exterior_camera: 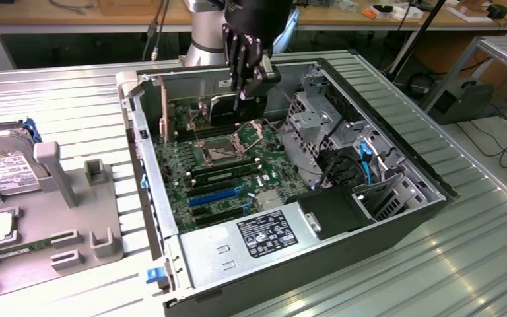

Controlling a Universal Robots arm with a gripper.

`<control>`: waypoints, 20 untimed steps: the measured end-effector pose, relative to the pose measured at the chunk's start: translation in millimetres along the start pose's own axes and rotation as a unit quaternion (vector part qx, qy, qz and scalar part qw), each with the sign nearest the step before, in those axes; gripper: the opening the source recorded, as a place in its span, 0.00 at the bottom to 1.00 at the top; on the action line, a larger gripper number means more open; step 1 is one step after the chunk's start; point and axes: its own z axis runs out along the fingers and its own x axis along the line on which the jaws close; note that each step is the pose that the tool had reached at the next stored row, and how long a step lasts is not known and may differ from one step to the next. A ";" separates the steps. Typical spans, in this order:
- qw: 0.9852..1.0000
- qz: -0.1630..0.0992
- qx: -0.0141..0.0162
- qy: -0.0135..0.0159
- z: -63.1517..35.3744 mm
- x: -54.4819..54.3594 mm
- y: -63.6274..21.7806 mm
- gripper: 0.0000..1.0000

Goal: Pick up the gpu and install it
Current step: 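Insert the gpu into the slot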

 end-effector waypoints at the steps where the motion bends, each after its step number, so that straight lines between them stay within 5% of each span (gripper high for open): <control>1: 1.000 0.000 0.000 0.000 0.8 0.0 0.0 0.27; 20: 1.000 0.000 0.000 0.000 15.9 0.5 -0.2 0.27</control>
